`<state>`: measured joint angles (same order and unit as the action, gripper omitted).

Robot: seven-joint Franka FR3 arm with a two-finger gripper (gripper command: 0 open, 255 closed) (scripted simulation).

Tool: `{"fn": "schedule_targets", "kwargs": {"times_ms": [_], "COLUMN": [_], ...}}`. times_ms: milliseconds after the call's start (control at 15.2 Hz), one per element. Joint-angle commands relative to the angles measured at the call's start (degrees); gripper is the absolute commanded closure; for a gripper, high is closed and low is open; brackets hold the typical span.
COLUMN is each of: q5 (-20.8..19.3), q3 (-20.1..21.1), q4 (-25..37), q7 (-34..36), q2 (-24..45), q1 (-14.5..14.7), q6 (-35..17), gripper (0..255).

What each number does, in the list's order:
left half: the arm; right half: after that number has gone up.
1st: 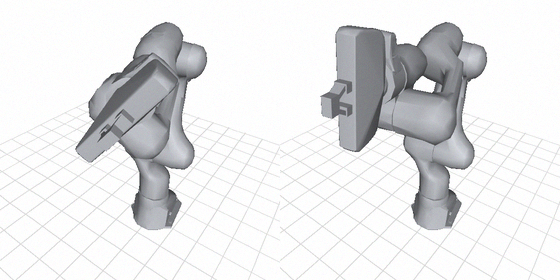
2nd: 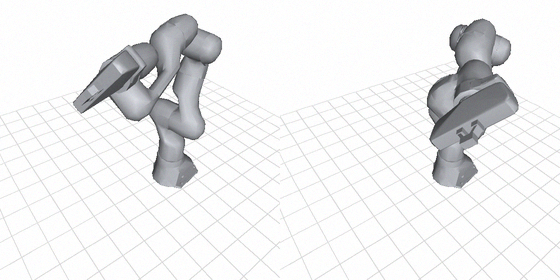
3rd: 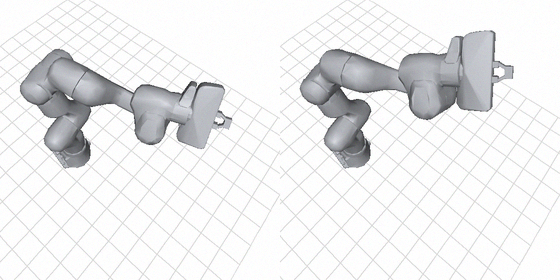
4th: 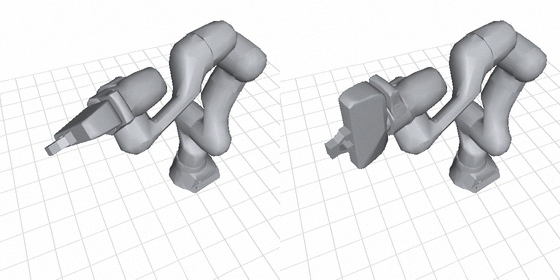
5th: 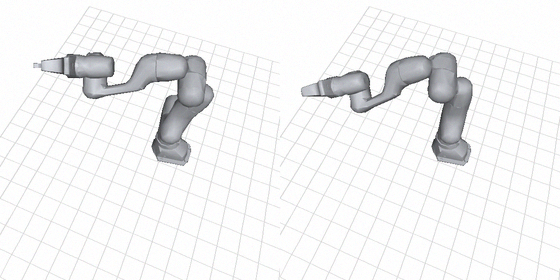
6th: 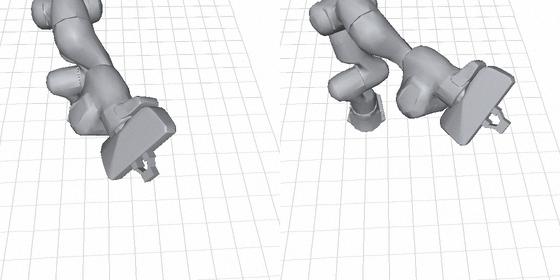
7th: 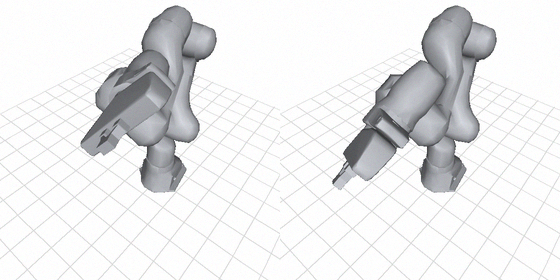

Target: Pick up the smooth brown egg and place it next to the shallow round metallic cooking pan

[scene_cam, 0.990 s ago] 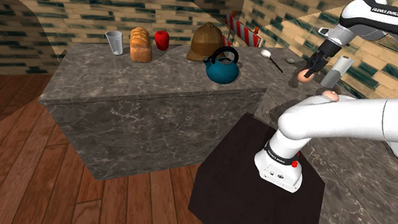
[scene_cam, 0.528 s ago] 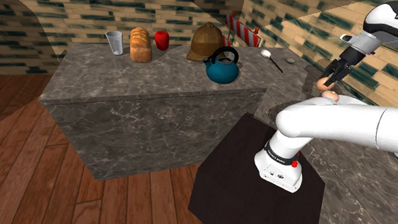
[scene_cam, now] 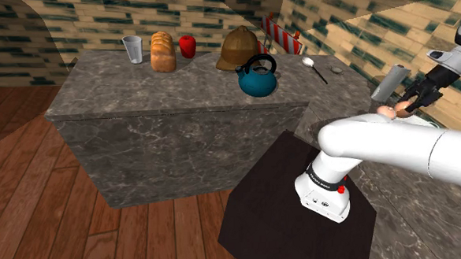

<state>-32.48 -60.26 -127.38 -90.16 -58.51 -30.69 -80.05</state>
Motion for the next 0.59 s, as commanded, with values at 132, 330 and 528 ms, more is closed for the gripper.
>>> {"fn": "schedule_targets", "kwargs": {"times_ms": [132,330,528], "q5": [-3.0,-5.1,-6.2], "q3": [-3.0,-5.3,-6.6], "q4": [4.6,8.4,6.6], "q7": [-5.4,-9.4,-9.3], "q2": [-0.3,-0.3,-0.9], "q1": [-0.7,-0.7,-1.0], "q6": [2.8,4.7,3.1], "gripper": [255,255,255]}}
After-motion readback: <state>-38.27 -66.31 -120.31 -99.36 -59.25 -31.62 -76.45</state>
